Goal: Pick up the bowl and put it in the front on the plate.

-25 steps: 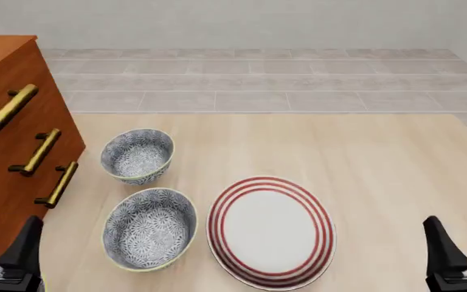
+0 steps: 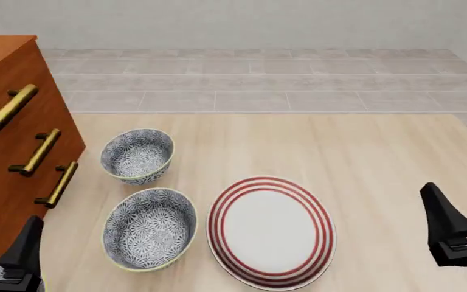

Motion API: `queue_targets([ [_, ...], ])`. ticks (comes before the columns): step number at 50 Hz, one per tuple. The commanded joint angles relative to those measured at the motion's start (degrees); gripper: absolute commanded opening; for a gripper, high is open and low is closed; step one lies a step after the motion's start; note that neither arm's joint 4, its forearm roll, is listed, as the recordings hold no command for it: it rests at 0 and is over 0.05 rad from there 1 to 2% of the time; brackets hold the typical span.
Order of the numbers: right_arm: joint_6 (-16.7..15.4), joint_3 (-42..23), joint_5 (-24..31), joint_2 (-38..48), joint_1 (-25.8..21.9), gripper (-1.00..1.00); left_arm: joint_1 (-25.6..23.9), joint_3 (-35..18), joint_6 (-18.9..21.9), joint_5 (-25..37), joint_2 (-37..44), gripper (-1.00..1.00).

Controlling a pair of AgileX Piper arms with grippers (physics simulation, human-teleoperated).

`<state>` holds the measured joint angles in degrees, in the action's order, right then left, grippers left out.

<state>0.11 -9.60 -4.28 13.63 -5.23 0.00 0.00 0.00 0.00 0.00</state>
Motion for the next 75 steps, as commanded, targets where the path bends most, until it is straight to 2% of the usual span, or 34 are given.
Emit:
queue_targets([
  [1, -0.91, -7.88, -0.67, 9.58, -4.24, 1.00, 0.00, 0.00, 0.00, 0.00, 0.00, 1.00],
  [9, -2.35, -13.85, -1.69, 17.58, -8.66, 1.00, 0.00, 0.00, 0.00, 0.00, 0.00, 1.00],
  [15, -6.06, -16.21, -2.84, 21.95, -11.91, 1.00, 0.00, 0.00, 0.00, 0.00, 0.00, 1.00],
  [23, -5.77, -20.37, -3.29, 27.90, -15.07, 1.00, 0.00, 0.00, 0.00, 0.00, 0.00, 1.00],
  [25, -4.29, -21.20, -3.79, 29.72, -16.56, 1.00, 0.00, 0.00, 0.00, 0.00, 0.00, 1.00],
  [28, -5.40, -22.43, -4.60, 31.88, -17.60, 1.00, 0.00, 0.00, 0.00, 0.00, 0.00, 1.00],
  [30, -3.33, -24.45, -3.88, 33.90, -17.67, 1.00, 0.00, 0.00, 0.00, 0.00, 0.00, 1.00],
  [31, -3.65, -24.98, -4.00, 34.19, -17.87, 1.00, 0.00, 0.00, 0.00, 0.00, 0.00, 1.00],
  [32, -2.30, -26.46, -3.52, 35.94, -18.73, 1.00, 0.00, 0.00, 0.00, 0.00, 0.00, 1.00],
  [35, -1.36, -27.61, -3.86, 37.47, -19.57, 1.00, 0.00, 0.00, 0.00, 0.00, 0.00, 1.00],
  [36, -0.18, -28.69, -3.37, 38.65, -20.17, 1.00, 0.00, 0.00, 0.00, 0.00, 0.00, 1.00],
  [38, -1.28, -29.03, -4.00, 39.26, -20.28, 1.00, 0.00, 0.00, 0.00, 0.00, 0.00, 1.00],
  [39, -0.20, -29.74, -3.75, 40.30, -20.92, 1.00, 0.00, 0.00, 0.00, 0.00, 0.00, 1.00],
  [42, -0.65, -30.14, -4.34, 41.75, -21.84, 1.00, 0.00, 0.00, 0.00, 0.00, 0.00, 1.00],
  [47, -4.04, -32.66, -4.98, 44.91, -23.73, 1.00, 0.00, 0.00, 0.00, 0.00, 0.00, 1.00],
  [55, -3.50, -36.24, -3.62, 49.76, -25.07, 1.00, 0.00, 0.00, 0.00, 0.00, 0.00, 1.00],
  [59, -0.74, -38.67, -2.22, 52.78, -24.84, 1.00, 0.00, 0.00, 0.00, 0.00, 0.00, 1.00],
  [71, -2.19, -45.21, 0.40, 59.88, -27.94, 1.00, 0.00, 0.00, 0.00, 0.00, 0.00, 1.00],
  [75, -2.52, -47.03, 0.78, 61.45, -27.07, 1.00, 0.00, 0.00, 0.00, 0.00, 0.00, 1.00],
])
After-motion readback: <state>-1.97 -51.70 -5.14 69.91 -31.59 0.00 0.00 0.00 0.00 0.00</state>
